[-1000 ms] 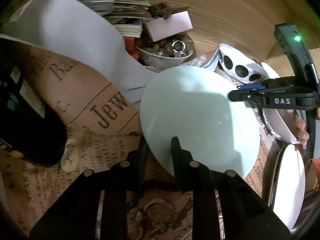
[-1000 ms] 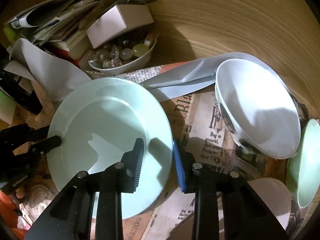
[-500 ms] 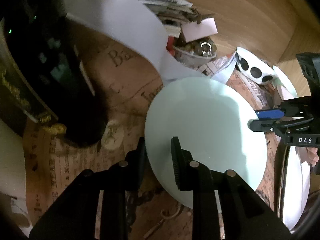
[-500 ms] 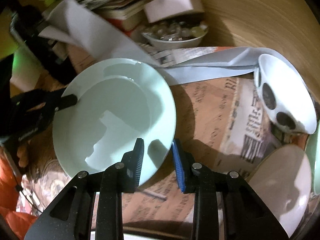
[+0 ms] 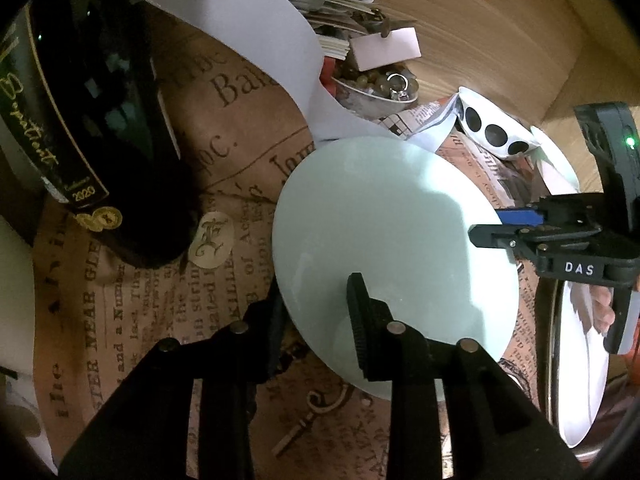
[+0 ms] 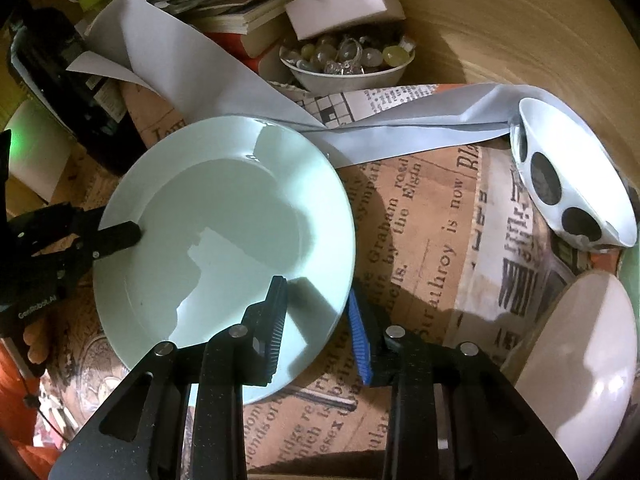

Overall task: Organize plates and bowls
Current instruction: 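Close the left gripper on the mint green plate rim, then lift the mint green plate and carry it over the white plate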

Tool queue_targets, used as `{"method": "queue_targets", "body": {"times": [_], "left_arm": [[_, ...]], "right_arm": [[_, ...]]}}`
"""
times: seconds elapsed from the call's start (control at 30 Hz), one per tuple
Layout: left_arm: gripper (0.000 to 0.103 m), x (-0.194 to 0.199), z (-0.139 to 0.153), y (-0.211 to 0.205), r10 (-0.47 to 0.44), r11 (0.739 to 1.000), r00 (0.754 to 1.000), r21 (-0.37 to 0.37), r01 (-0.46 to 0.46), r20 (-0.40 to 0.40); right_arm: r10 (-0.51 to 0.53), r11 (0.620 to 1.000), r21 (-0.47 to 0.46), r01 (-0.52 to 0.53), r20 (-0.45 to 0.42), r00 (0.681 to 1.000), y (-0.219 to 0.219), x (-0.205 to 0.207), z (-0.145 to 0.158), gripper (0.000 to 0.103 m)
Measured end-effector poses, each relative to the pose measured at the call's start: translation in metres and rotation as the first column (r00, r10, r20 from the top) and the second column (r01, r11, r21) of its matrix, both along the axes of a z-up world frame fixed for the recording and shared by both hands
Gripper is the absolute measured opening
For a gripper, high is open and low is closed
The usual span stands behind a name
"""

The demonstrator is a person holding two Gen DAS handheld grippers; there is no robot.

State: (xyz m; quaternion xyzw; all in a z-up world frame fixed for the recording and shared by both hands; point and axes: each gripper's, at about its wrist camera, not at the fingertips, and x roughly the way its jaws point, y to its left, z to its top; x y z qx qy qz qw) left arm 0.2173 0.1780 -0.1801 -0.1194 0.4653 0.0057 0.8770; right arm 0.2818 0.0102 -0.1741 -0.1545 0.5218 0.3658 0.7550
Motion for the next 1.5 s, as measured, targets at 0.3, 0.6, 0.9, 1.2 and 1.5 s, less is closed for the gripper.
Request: {"method": "queue_targets", "body": {"times": [0.3, 0.6, 0.9, 1.2, 1.5], "left_arm": [[0.029, -0.017, 0.012, -0.005, 0.038, 0.999, 0.998, -0.004, -0.038, 0.054], [0.029, -0.044, 0.046, -0.013, 0.047, 0.999, 0.983, 0.011, -0.050, 0.178], [0.029, -0.070, 0.073, -0.028, 0.039, 0.998, 0.966, 0.029, -0.048, 0.256], [0.029, -0.092, 0.081, -0.050, 0.024, 0.998, 0.960, 0.045, -0.038, 0.278], [0.029, -0.111, 0.082, -0.073, -0.001, 0.999, 0.955, 0.046, -0.013, 0.297]], "right_arm": [[-0.036, 0.997, 0.073, 0.033, 0.039, 0.999, -0.020, -0.015, 0.024, 0.027], [-0.044, 0.990, 0.139, 0.026, 0.130, 0.991, -0.044, -0.043, 0.057, 0.027], [-0.073, 0.979, 0.202, 0.037, 0.174, 0.982, -0.063, -0.070, 0.076, 0.027], [-0.104, 0.968, 0.245, 0.050, 0.211, 0.972, -0.083, -0.090, 0.088, 0.027], [-0.122, 0.966, 0.252, 0.064, 0.221, 0.968, -0.108, -0.109, 0.091, 0.027]]}}
